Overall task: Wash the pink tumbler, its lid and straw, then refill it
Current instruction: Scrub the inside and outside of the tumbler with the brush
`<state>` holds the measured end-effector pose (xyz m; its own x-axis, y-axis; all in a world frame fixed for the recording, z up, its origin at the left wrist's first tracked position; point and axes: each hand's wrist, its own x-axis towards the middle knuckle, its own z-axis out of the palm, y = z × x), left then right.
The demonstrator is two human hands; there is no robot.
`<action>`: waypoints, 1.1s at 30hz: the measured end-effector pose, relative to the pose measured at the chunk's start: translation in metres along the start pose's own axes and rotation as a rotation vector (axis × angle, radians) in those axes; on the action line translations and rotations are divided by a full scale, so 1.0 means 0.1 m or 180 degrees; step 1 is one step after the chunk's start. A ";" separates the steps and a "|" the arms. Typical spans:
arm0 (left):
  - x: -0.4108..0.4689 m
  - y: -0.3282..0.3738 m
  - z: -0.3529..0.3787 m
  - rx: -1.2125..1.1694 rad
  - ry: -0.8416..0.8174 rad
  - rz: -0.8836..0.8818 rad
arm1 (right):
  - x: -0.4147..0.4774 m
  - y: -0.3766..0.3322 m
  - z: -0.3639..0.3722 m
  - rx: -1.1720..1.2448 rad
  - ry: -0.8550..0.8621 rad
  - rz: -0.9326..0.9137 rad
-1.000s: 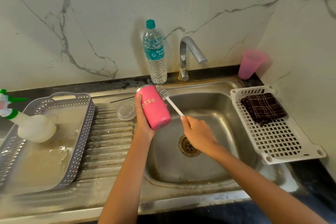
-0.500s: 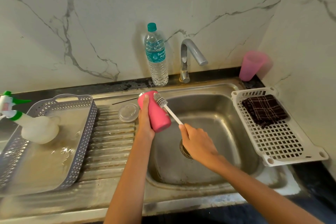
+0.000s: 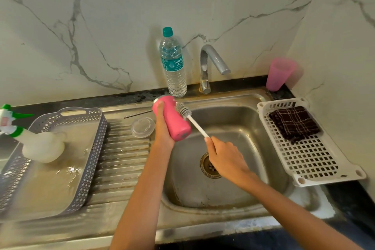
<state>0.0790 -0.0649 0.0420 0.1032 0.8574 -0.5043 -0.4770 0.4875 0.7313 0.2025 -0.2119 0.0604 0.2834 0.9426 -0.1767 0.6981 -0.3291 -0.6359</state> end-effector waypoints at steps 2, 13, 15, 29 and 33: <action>-0.10 -0.11 0.03 0.0133 -0.0188 -0.0109 | 0.17 -0.03 -0.06 -0.0023 0.0079 0.0028; -0.01 0.07 -0.08 -0.0074 -0.0147 -0.0038 | 0.01 0.05 0.03 -0.0022 0.0007 -0.0015; -0.09 -0.04 -0.04 0.0004 -0.0385 -0.0079 | 0.16 0.01 -0.03 0.0015 0.0095 0.0023; -0.14 -0.09 0.04 -0.0205 -0.0609 -0.0082 | 0.27 -0.03 -0.12 0.0223 0.0099 0.0073; -0.09 -0.03 -0.01 -0.0438 -0.0335 0.0093 | 0.06 0.06 -0.05 0.0140 -0.0026 -0.0036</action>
<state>0.0782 -0.0744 0.0442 0.1747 0.8870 -0.4275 -0.5954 0.4410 0.6716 0.2116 -0.2083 0.0598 0.2702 0.9467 -0.1752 0.6716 -0.3157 -0.6703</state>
